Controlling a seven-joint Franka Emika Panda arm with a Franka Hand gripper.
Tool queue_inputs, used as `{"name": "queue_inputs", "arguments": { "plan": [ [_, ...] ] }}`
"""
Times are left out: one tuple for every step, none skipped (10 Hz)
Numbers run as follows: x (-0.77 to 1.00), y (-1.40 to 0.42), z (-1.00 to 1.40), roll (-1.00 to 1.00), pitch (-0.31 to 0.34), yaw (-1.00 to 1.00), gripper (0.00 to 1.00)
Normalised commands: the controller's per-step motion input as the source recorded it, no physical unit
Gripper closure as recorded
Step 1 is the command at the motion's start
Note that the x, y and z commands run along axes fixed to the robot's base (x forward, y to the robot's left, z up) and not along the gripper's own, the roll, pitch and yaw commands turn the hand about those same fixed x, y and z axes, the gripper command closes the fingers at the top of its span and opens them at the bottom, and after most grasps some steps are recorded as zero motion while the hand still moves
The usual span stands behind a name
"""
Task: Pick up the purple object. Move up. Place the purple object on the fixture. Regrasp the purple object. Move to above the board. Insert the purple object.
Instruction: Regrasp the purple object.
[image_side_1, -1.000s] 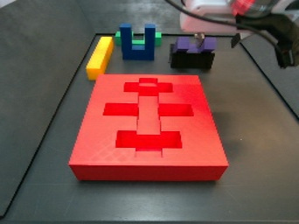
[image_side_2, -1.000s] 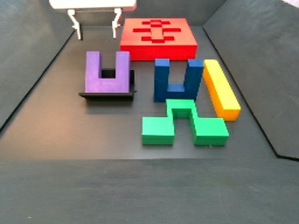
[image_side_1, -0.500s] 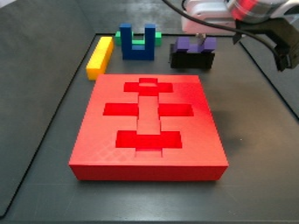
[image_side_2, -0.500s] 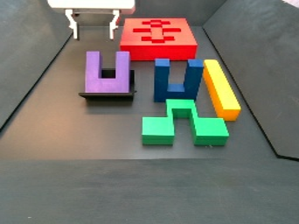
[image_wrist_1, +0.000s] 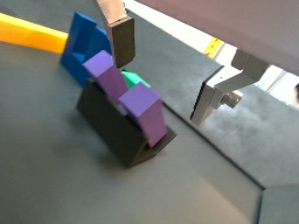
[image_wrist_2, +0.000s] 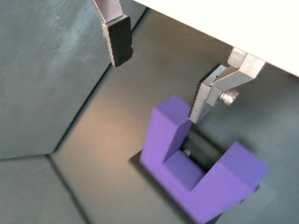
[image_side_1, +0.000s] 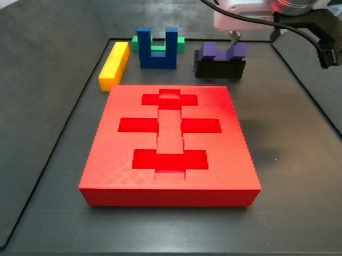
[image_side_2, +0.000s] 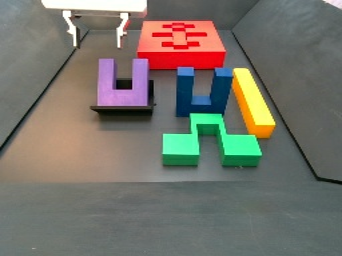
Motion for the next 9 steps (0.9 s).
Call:
{"name": "queue_inputs", "arguments": {
  "plan": [
    [0.09,0.08,0.0,0.73,0.051,0.18,0.0],
    [0.08,0.03,0.0,0.74,0.049,0.19,0.0],
    [0.01,0.04,-0.05,0.59,0.009,0.2,0.0],
    [0.0,0.05,-0.15,0.15,0.0,0.11,0.0],
    [0.0,0.08,-0.21,0.07,0.0,0.11,0.0],
    [0.0,0.08,-0.3,0.07,0.0,0.12,0.0],
    [-0.09,0.08,-0.3,0.1,-0.009,0.07,0.0],
    [-0.1,0.05,-0.27,0.12,0.0,0.01,0.0],
    [-0.04,0.02,-0.22,0.1,0.0,0.0,0.0]
  ]
}}
